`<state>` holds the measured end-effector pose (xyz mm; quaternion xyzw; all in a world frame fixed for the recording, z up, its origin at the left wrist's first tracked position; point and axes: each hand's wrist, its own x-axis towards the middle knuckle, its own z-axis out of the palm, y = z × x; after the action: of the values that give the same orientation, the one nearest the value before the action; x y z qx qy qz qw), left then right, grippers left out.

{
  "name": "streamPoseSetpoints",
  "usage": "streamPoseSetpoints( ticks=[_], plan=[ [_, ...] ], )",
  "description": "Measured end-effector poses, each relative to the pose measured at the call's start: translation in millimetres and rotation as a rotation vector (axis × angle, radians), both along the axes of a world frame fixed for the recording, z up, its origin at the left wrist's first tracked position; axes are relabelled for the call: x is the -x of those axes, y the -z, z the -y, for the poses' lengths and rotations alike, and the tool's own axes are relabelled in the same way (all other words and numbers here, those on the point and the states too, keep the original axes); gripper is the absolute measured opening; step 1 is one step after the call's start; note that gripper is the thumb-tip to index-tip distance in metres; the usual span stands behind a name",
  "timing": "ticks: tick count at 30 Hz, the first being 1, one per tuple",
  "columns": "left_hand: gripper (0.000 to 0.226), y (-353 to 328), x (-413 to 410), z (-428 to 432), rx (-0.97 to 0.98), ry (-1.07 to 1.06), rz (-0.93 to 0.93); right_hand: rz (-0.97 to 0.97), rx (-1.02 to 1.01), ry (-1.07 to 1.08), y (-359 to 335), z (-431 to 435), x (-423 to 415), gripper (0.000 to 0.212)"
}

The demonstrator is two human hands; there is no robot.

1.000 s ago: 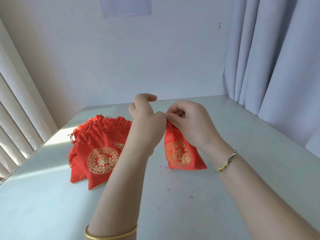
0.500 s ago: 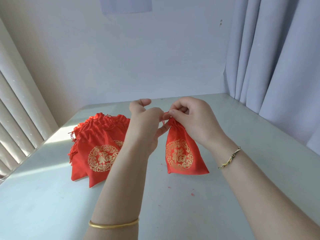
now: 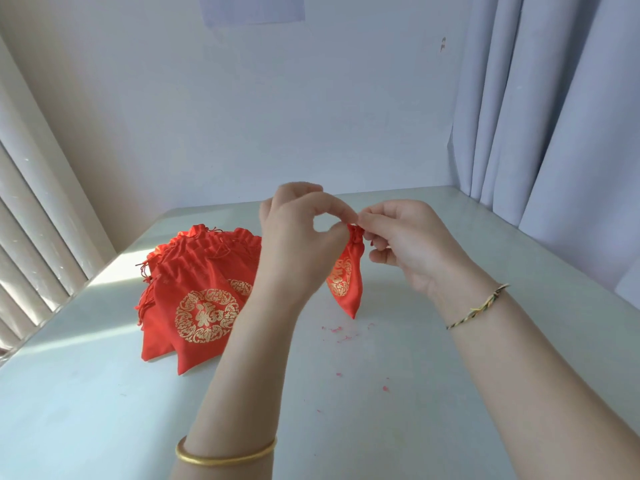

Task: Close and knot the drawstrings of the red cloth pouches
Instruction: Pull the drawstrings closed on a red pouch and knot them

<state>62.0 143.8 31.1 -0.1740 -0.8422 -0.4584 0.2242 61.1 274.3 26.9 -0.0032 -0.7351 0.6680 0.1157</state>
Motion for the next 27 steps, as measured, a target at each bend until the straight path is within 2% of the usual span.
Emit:
streamPoseSetpoints(
  ticks=[3, 7, 16, 18, 21, 27],
  plan=[
    [0.013, 6, 3, -4, 0.072, -0.073, -0.066, 0.103, 0.127, -0.061, -2, -3, 0, 0.016],
    [0.012, 8, 5, -3, 0.079, -0.069, -0.061, 0.173, 0.221, -0.113, -1, -4, 0, 0.013],
    [0.004, 11, 10, 3, 0.113, -0.050, -0.033, 0.147, 0.317, -0.253, 1, -5, 2, 0.005],
    [0.010, 11, 12, 5, 0.015, 0.002, 0.041, 0.104, 0.343, -0.262, 1, -10, 3, 0.012],
    [0.017, 9, 12, 9, -0.176, 0.076, 0.264, 0.021, 0.318, -0.163, 6, -17, 6, 0.020],
    [0.028, 5, 12, 12, -0.399, 0.214, 0.529, -0.026, 0.283, -0.001, 20, -20, 14, 0.025]
  ],
)
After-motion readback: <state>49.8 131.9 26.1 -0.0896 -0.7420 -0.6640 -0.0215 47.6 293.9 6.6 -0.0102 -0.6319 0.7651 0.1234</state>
